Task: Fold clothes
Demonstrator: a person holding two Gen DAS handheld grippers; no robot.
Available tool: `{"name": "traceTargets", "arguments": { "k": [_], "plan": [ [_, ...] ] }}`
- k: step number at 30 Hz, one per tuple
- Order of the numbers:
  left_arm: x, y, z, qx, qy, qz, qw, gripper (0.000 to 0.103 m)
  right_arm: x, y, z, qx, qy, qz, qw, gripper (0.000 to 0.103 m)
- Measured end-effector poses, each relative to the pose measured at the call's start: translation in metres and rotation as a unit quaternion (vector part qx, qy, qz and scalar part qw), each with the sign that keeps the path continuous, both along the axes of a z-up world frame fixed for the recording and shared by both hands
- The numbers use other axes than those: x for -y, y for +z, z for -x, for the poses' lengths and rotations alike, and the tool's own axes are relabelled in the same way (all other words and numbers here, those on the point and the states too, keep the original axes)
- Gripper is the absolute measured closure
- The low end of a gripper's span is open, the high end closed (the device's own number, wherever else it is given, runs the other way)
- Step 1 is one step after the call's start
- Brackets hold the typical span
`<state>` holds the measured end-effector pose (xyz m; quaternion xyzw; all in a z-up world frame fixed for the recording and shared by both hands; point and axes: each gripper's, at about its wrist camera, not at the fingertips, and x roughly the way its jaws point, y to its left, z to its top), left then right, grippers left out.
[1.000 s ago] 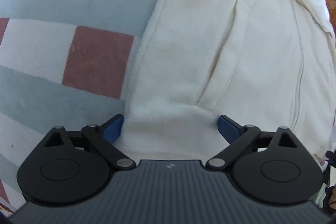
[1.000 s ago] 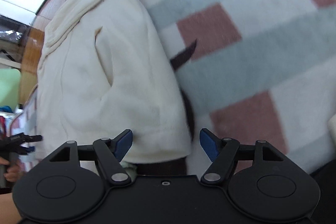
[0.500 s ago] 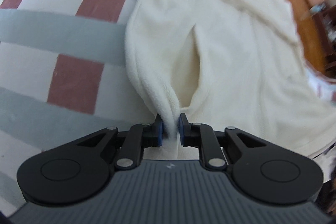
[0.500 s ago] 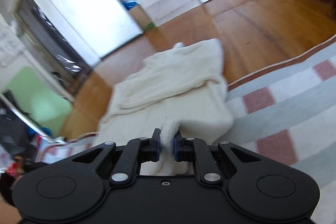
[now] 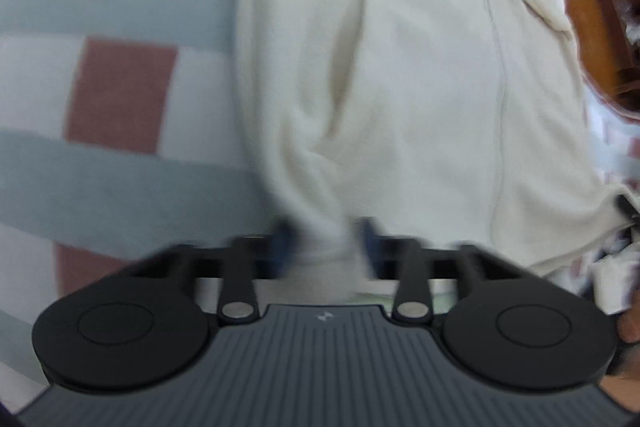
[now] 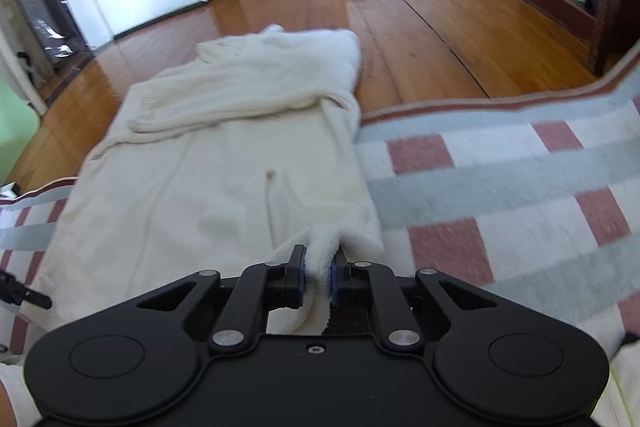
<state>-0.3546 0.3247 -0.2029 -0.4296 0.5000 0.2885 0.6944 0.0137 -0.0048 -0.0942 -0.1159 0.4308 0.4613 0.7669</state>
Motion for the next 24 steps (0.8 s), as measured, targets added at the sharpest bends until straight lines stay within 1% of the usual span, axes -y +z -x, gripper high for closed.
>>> {"name": "traceTargets", "arguments": {
  "k": [2, 4, 7, 9, 11, 13, 16, 17, 18, 19, 20, 21, 22, 23, 24],
  "plan": [
    [0.001, 0.008, -0.001, 0.009, -0.011, -0.034, 0.9993, 0.087, 0.003, -0.009, -0.005, -0.014, -0.013, 0.012, 1.0, 0.087],
    [-0.003, 0.007, 0.0, 0.026, -0.007, -0.024, 0.9993, 0.087, 0.005, -0.018, -0.008, -0.023, -0.025, 0.023, 0.999, 0.087],
    [-0.003, 0.002, -0.001, 0.016, -0.003, -0.016, 0.9997, 0.087, 0.004, -0.031, -0.007, -0.028, -0.038, 0.055, 0.997, 0.084],
    [0.0, 0.002, -0.005, 0.012, -0.009, -0.02, 0.9997, 0.087, 0.003, -0.037, -0.004, -0.027, -0.035, 0.072, 0.996, 0.084],
    [0.005, -0.002, -0.01, -0.006, -0.028, -0.023, 0.9993, 0.085, 0.003, -0.041, 0.0, -0.022, -0.027, 0.082, 0.996, 0.084],
    [0.011, -0.006, -0.018, -0.03, -0.049, -0.035, 0.9977, 0.083, 0.002, -0.044, 0.002, -0.022, -0.02, 0.087, 0.996, 0.084],
    [0.015, -0.007, -0.026, -0.055, -0.064, -0.052, 0.9951, 0.075, 0.002, -0.046, 0.003, -0.025, -0.014, 0.088, 0.996, 0.083],
    [0.015, -0.008, -0.026, -0.06, -0.065, -0.053, 0.9947, 0.074, 0.003, -0.047, 0.002, -0.028, -0.017, 0.087, 0.996, 0.077],
    [0.015, -0.009, -0.026, -0.06, -0.064, -0.052, 0.9948, 0.074, 0.003, -0.049, 0.001, -0.032, -0.022, 0.085, 0.996, 0.063],
    [0.014, -0.01, -0.026, -0.061, -0.063, -0.051, 0.9949, 0.074, 0.005, -0.051, -0.001, -0.037, -0.033, 0.083, 0.995, 0.054],
    [0.014, -0.011, -0.025, -0.06, -0.062, -0.051, 0.995, 0.073, 0.007, -0.055, -0.003, -0.043, -0.045, 0.08, 0.995, 0.042],
    [0.013, -0.011, -0.025, -0.059, -0.062, -0.05, 0.9951, 0.073, 0.009, -0.06, -0.005, -0.057, -0.051, 0.075, 0.994, 0.042],
    [0.012, -0.011, -0.025, -0.058, -0.061, -0.048, 0.9953, 0.072, 0.012, -0.065, -0.006, -0.082, -0.048, 0.064, 0.993, 0.044],
    [0.011, -0.011, -0.025, -0.057, -0.061, -0.047, 0.9954, 0.07, 0.013, -0.067, -0.006, -0.097, -0.04, 0.054, 0.993, 0.056],
    [0.01, -0.012, -0.025, -0.054, -0.061, -0.044, 0.9957, 0.069, 0.012, -0.065, -0.003, -0.095, -0.025, 0.046, 0.994, 0.079]
  ]
}}
